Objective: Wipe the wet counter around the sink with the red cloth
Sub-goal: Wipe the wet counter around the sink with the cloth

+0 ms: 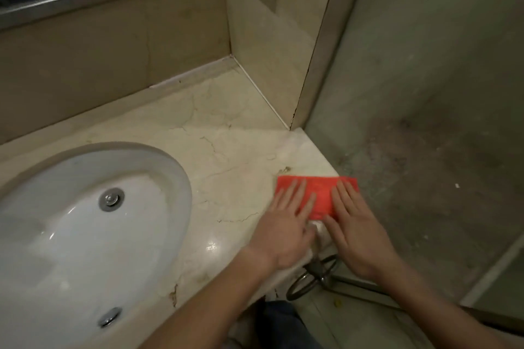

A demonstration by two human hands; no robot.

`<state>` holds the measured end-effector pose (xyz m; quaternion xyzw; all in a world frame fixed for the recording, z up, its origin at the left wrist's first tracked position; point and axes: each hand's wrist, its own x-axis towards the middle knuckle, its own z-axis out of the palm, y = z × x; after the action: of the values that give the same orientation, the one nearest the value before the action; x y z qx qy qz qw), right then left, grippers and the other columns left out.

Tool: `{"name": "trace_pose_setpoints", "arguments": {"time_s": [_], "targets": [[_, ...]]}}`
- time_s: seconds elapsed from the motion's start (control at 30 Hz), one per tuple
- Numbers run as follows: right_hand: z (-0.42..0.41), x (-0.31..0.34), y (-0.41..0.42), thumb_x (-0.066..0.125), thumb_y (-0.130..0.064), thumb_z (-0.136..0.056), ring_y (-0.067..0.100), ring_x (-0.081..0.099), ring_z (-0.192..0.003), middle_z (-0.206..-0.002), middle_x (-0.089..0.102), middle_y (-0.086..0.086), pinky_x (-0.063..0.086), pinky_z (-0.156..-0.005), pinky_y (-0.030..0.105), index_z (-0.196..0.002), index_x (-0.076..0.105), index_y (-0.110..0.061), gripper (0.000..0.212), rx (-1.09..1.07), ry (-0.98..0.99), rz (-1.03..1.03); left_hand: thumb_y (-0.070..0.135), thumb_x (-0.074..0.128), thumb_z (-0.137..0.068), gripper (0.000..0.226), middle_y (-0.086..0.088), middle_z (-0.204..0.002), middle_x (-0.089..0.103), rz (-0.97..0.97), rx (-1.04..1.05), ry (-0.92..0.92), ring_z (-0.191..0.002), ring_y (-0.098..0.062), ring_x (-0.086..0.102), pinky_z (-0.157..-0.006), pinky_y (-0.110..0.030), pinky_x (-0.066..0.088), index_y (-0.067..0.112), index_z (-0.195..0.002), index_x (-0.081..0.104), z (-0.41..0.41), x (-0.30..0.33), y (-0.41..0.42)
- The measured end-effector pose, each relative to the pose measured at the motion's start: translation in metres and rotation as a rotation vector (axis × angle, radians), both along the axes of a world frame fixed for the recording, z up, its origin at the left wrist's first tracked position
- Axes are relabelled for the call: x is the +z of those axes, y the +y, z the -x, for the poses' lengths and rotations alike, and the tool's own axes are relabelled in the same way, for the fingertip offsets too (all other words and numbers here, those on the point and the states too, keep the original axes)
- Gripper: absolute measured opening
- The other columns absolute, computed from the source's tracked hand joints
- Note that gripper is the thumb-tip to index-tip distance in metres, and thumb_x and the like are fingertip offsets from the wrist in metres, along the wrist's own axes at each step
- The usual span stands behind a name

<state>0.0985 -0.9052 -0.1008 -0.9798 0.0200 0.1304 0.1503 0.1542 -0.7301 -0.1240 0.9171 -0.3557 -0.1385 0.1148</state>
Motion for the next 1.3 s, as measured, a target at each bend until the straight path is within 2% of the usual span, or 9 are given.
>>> {"name": "trace_pose_setpoints", "arguments": {"time_s": [0.13, 0.27, 0.43, 0.67, 0.83, 0.97, 1.1, 1.2, 1.3], "targets": [[0.067, 0.014, 0.004, -0.025, -0.086, -0.068, 0.007, -0.015, -0.15, -0.163, -0.009, -0.005, -0.007, -0.122, 0.024, -0.157, 0.0, -0.018, 0.115, -0.097, 0.154, 0.013, 0.047, 0.025, -0.101, 0.061, -0.009, -0.162, 0.014, 0.023, -0.053, -0.03, -0.151, -0.023, 0.005, -0.119, -0.049, 0.0, 0.016, -0.153, 0.028, 0.067, -0.002, 0.0], [0.072, 0.016, 0.027, 0.018, -0.073, -0.092, 0.012, 0.004, -0.153, -0.166, 0.011, -0.003, 0.011, -0.124, 0.032, -0.158, 0.025, -0.018, 0.085, -0.234, -0.002, -0.135, 0.055, 0.026, -0.101, 0.062, -0.007, -0.159, 0.028, -0.031, 0.032, -0.04, -0.148, -0.021, 0.019, -0.117, -0.047, 0.022, 0.019, -0.15, 0.037, 0.082, 0.005, 0.036], [0.048, 0.014, 0.057, 0.056, -0.043, -0.096, 0.026, 0.023, -0.15, -0.158, 0.037, 0.01, 0.021, -0.122, 0.04, -0.148, 0.044, -0.01, 0.062, -0.194, -0.076, -0.122, 0.062, 0.001, -0.098, 0.069, 0.0, -0.163, -0.001, -0.048, 0.096, 0.042, -0.15, -0.019, -0.006, -0.123, -0.044, 0.0, 0.026, -0.156, 0.012, 0.1, 0.015, 0.107], [0.019, 0.014, 0.129, 0.054, -0.052, -0.096, 0.019, 0.024, -0.144, -0.156, 0.034, 0.001, 0.019, -0.119, 0.029, -0.153, 0.032, -0.015, 0.071, 0.139, 0.054, -0.123, 0.047, 0.042, -0.093, 0.04, 0.006, -0.128, 0.065, -0.03, 0.413, -0.095, -0.118, -0.018, 0.06, -0.107, -0.041, 0.029, 0.031, -0.111, 0.073, 0.123, 0.027, 0.184], [0.004, 0.014, 0.142, 0.068, -0.05, -0.085, 0.017, 0.041, -0.116, -0.121, 0.047, -0.004, 0.039, -0.1, 0.028, -0.121, 0.057, -0.024, 0.045, 0.191, 0.103, -0.09, 0.042, 0.061, -0.088, 0.048, 0.002, -0.137, 0.046, 0.027, 0.516, 0.057, -0.127, -0.022, 0.04, -0.107, -0.036, 0.03, 0.025, -0.132, 0.051, 0.077, 0.041, 0.168], [-0.001, 0.015, 0.142, 0.075, -0.047, -0.078, 0.014, 0.043, -0.095, -0.092, 0.045, -0.01, 0.039, -0.082, 0.027, -0.083, 0.048, -0.032, 0.032, 0.231, 0.18, -0.095, 0.046, 0.062, -0.087, 0.041, -0.001, -0.124, 0.044, -0.06, 0.525, 0.06, -0.119, -0.023, 0.038, -0.103, -0.036, 0.031, 0.022, -0.12, 0.056, 0.078, 0.039, 0.17], [0.003, 0.015, 0.173, 0.079, -0.034, -0.073, 0.014, 0.047, -0.081, -0.076, 0.048, -0.013, 0.033, -0.066, 0.023, -0.072, 0.04, -0.035, 0.038, 0.35, 0.223, -0.223, 0.047, 0.061, -0.086, 0.031, 0.005, -0.123, 0.043, -0.039, 0.616, 0.133, -0.117, -0.017, 0.035, -0.102, -0.033, 0.029, 0.027, -0.109, 0.055, 0.105, 0.033, 0.205], [-0.002, 0.027, 0.216, 0.082, -0.021, -0.072, 0.003, 0.047, -0.061, -0.061, 0.053, -0.01, 0.034, -0.056, 0.019, -0.072, 0.05, -0.026, 0.033, 0.288, 0.27, -0.504, 0.042, 0.064, -0.084, 0.02, 0.013, -0.105, 0.056, 0.177, 0.748, 0.297, -0.1, -0.007, 0.047, -0.093, -0.031, 0.04, 0.032, -0.094, 0.05, 0.118, 0.039, 0.254], [-0.023, 0.038, 0.267, 0.084, -0.006, -0.074, 0.002, 0.043, -0.049, -0.053, 0.051, -0.008, 0.036, -0.05, 0.017, -0.074, 0.056, -0.014, 0.029, 0.195, 0.342, -0.778, 0.03, 0.073, -0.078, 0.025, 0.012, -0.064, 0.057, 0.629, 0.982, 0.542, -0.059, -0.005, 0.047, -0.058, -0.028, 0.04, 0.028, -0.081, 0.048, 0.117, 0.051, 0.309]]}}
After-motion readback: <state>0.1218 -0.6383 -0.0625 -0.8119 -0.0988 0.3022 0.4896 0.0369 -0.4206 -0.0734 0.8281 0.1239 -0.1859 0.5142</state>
